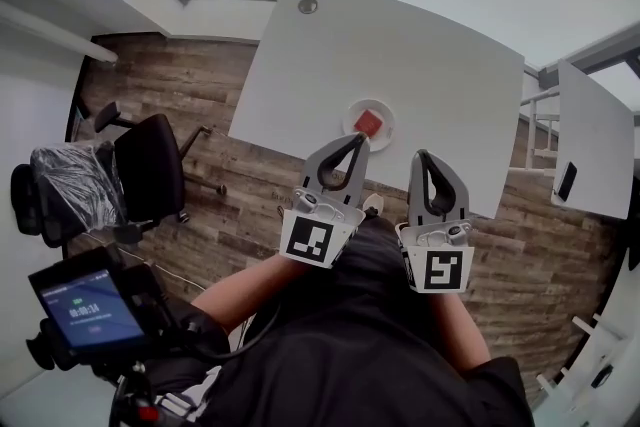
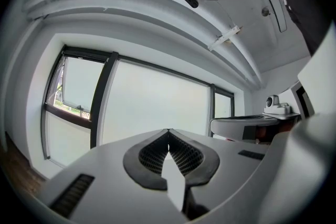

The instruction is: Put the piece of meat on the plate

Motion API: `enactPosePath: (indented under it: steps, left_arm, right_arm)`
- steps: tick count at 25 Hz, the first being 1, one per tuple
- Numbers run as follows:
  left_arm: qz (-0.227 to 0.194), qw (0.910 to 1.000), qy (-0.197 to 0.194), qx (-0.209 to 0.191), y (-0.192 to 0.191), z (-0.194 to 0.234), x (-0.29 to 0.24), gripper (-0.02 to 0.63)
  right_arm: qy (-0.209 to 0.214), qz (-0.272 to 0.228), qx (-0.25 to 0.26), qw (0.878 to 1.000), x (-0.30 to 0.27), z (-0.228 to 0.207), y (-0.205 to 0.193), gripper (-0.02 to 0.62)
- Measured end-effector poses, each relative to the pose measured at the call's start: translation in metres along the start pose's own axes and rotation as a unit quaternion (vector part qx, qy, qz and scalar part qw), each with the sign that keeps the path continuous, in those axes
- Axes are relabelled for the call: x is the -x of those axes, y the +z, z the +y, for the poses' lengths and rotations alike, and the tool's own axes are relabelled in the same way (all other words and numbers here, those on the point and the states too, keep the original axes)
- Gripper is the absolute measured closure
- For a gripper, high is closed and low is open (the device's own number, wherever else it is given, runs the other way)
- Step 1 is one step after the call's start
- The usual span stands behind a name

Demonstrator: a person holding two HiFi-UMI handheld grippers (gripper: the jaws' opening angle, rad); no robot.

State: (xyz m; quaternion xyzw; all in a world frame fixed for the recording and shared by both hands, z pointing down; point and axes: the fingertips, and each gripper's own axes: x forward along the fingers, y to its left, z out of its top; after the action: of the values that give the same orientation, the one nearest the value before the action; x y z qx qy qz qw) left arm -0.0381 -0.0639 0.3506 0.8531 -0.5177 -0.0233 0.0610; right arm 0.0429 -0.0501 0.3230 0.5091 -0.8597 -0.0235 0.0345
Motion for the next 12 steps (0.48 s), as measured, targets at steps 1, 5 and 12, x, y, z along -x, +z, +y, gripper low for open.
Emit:
enactPosePath:
  steps: [1, 5, 12]
  left_arm:
    - [-0.002, 1.0, 0.001, 0.0, 0.0015, 0.0007, -0.0006, 0.6]
    - [-0.007, 0.9999, 0.002, -0.014, 0.0049, 0.0001, -0.001, 0.6]
    - [-0.005, 0.9999, 0.01, -0.003, 0.0021, 0.005, -0.0003, 0.6]
  right_arm:
    - [-0.002, 0.002, -0.004, 1.0, -0.0006, -0.001, 0.0006, 0.589]
    - [-0.003, 0.008, -0.003, 1.0, -0.0034, -0.0027, -0.001, 0.589]
    - [0.007, 0.005, -0.008, 1.0, -0.005, 0.0045, -0.0005, 0.589]
